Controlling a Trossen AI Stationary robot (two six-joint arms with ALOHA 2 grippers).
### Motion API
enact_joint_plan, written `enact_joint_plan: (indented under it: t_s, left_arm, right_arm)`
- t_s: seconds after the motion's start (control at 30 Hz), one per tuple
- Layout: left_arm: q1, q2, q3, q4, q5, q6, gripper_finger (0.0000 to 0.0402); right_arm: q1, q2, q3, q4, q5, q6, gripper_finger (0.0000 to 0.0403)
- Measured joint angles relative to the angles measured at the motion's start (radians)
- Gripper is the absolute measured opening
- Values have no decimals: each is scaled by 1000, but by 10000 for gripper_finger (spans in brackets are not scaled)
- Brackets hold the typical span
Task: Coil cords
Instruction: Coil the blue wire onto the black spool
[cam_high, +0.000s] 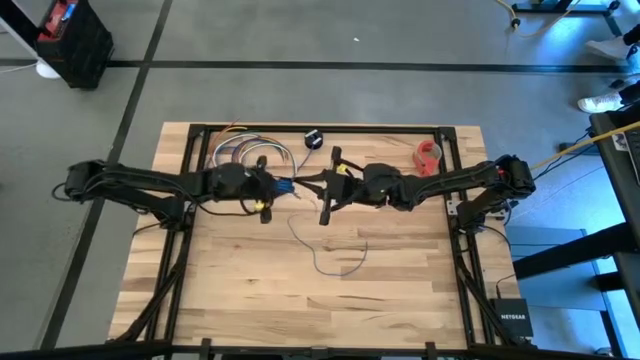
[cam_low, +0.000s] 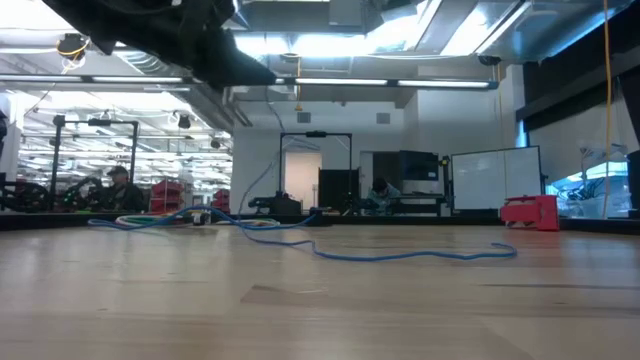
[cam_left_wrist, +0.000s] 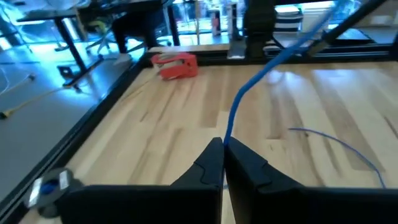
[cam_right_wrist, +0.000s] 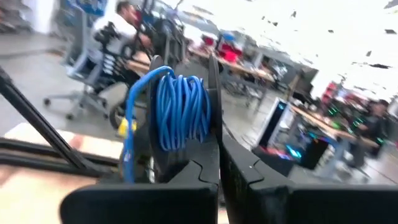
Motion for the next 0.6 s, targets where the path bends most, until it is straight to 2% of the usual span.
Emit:
enact_joint_plan:
  t_s: [0.07,0.23,0.37,0.47,0.6]
  left_arm:
    - [2,22,0,29,-3,12,1]
    - [34,26,1,3,-143,44,1]
    - [67,23,2,-6,-154,72,1]
    - [84,-5,2,-88,-155,75,1]
    - [88,-102,1,-219,-180,71,1]
  right_arm:
    - [2,0,0,12,-30,0,3]
    - [2,2,-1,10,-143,48,3]
    - [1,2,-1,21,-187,61,3]
    - [1,-7,-2,-40,-170,61,3]
    - [2,-37,-1,-156,-71,64,3]
